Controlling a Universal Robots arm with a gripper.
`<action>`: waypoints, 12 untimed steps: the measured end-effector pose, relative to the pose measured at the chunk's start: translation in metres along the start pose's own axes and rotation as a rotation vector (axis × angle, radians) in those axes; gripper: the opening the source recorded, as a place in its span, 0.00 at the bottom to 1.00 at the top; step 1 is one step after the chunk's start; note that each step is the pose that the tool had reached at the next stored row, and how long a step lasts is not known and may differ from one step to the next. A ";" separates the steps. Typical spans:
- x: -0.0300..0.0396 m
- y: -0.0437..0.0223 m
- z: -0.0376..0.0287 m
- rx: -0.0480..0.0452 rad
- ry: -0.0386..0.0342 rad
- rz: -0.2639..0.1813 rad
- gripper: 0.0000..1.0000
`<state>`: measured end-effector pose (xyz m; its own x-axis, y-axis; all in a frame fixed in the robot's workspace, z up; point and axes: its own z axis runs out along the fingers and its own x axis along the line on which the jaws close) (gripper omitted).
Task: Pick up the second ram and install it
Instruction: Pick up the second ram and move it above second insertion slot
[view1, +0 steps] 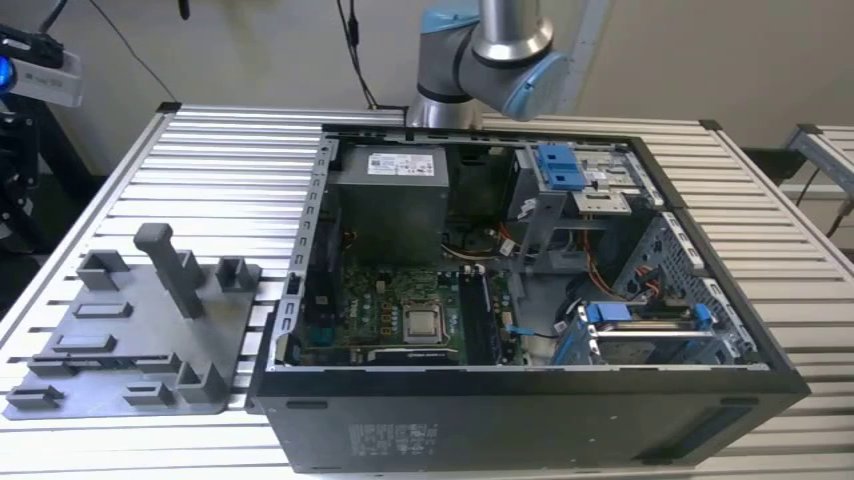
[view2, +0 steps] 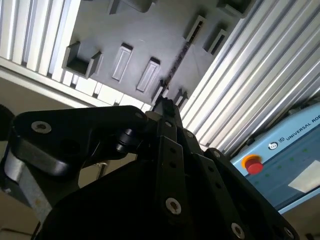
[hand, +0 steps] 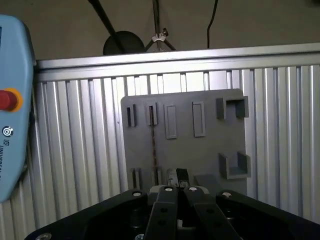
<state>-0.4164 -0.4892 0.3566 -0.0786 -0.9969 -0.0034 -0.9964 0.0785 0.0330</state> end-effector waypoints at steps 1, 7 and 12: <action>0.0000 0.0000 0.0000 0.0000 0.0000 0.000 0.18; 0.0000 0.0000 0.0000 0.0002 0.0000 0.000 0.42; 0.0000 0.0000 0.0000 0.0003 0.0000 0.000 0.42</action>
<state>-0.4164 -0.4892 0.3566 -0.0786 -0.9969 -0.0034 -0.9964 0.0784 0.0327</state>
